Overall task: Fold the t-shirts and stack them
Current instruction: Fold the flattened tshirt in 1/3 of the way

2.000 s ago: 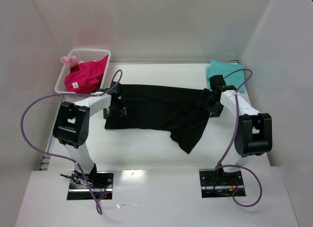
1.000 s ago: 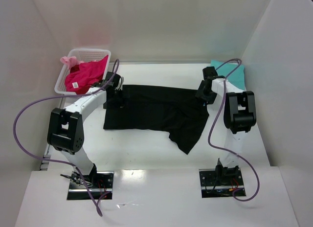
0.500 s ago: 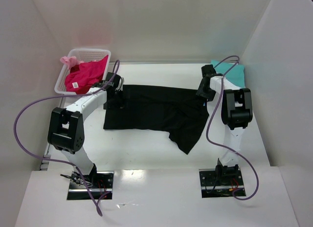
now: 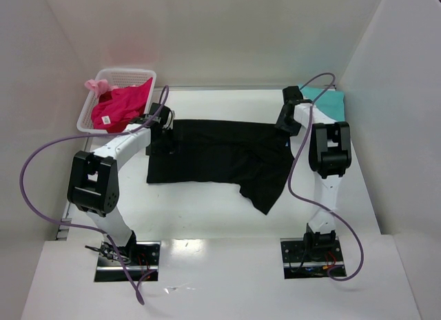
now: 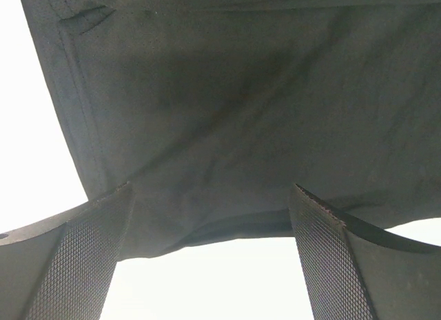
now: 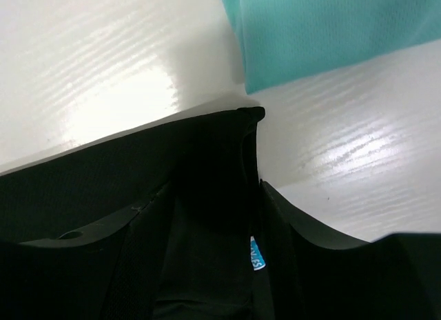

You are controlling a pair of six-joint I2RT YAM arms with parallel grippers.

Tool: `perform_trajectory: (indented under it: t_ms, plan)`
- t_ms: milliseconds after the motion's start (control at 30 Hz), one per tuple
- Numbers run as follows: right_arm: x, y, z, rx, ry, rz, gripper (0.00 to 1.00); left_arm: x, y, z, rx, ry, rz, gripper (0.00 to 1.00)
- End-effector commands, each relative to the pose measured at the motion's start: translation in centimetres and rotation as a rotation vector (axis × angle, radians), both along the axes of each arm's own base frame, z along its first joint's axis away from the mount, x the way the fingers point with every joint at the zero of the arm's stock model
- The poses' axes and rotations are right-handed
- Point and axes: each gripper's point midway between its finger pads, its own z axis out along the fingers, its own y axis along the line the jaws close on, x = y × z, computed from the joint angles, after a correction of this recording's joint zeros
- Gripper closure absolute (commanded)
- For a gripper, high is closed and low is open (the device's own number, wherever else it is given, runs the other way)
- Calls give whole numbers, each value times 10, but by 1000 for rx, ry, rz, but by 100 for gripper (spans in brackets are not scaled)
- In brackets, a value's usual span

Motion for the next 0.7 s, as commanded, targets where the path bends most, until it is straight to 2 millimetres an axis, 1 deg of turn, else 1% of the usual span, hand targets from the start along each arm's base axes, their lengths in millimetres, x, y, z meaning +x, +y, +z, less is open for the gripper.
perform_trajectory:
  t_ms: [0, 33, 67, 133, 200, 233, 267, 300, 333, 367, 400, 433, 467, 533, 567, 600, 633, 667]
  plan:
    - [25, 3, 3, -22, -50, 20, 42, -1, 1, -4, -3, 10, -8, 0]
    - [22, 2, -3, -24, -29, 20, 42, -1, 1, -4, -3, 10, -8, 0]
    - [26, 3, 2, -23, -44, 20, 42, -1, 1, -4, -3, 10, -8, 0]
    - [24, 3, 1, -23, -35, 20, 42, -1, 1, -4, -3, 10, -8, 0]
    - [24, 3, 12, -22, -49, 20, 41, -1, 0, -4, -6, 11, 1, 0]
    - [22, 2, 18, -22, -49, 20, 41, -1, 0, -4, -6, 11, 1, 0]
    - [16, 2, 20, -23, -41, 20, 41, 0, 0, 0, -9, -1, 1, 0]
    - [15, 2, 41, -20, -79, 19, 39, -2, 0, 3, -9, -3, 1, 0]
    - [6, 5, 56, 4, -106, 21, 33, -1, 2, 7, -4, -15, 5, 0]
    - [7, 7, 73, 14, -140, 26, 33, -1, 1, 7, -8, -14, 14, 0]
    - [-3, 9, 90, 33, -167, 25, 24, -3, 2, 11, -10, -18, 14, 0]
    - [-8, 13, 117, 60, -221, 41, 19, -3, 1, 16, -17, -31, 24, 0]
    - [-15, 16, 122, 82, -227, 37, 14, -2, 1, 20, -20, -42, 24, 0]
    - [-29, 21, 136, 123, -247, 39, 12, -6, -1, 22, -38, -41, 36, 0]
    - [-45, 23, 144, 144, -250, 36, 12, -8, -2, 24, -50, -44, 30, 0]
    - [-65, 32, 145, 205, -234, 41, 6, -11, -2, 29, -57, -45, 41, 0]
    - [-75, 35, 143, 239, -219, 9, 0, -14, -1, 28, -56, -43, 41, 0]
    - [-98, 43, 136, 270, -181, 12, 0, -17, -1, 33, -61, -46, 49, 0]
